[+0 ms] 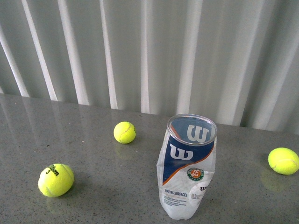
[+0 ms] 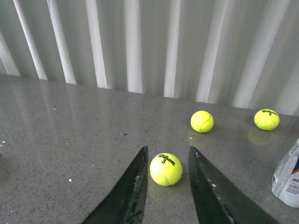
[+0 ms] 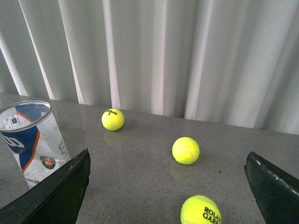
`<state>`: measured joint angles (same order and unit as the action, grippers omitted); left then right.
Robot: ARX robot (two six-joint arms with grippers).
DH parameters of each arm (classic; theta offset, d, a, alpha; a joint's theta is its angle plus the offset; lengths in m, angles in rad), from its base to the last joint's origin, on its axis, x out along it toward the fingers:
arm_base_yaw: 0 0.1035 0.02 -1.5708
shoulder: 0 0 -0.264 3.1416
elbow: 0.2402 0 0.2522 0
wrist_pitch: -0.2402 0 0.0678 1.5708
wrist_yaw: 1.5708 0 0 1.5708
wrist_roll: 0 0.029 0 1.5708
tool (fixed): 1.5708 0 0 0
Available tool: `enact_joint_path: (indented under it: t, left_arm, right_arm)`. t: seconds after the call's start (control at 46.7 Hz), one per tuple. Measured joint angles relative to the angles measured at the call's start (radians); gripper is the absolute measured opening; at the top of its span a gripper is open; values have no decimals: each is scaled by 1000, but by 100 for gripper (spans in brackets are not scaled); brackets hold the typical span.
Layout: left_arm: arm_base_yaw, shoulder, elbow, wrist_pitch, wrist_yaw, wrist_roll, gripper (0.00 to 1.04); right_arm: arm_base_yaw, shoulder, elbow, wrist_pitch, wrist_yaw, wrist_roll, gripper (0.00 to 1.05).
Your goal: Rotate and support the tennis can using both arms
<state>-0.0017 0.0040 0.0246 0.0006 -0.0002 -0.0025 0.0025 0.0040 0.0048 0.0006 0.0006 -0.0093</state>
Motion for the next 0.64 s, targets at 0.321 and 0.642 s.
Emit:
enact_joint_path:
  t: [0.321, 0.642]
  left_arm:
    - [0, 0, 0, 0, 0, 0, 83]
    - [0, 0, 0, 0, 0, 0, 98]
  right_arm:
    - [0, 0, 0, 0, 0, 0, 98]
    - [0, 0, 0, 0, 0, 0, 98]
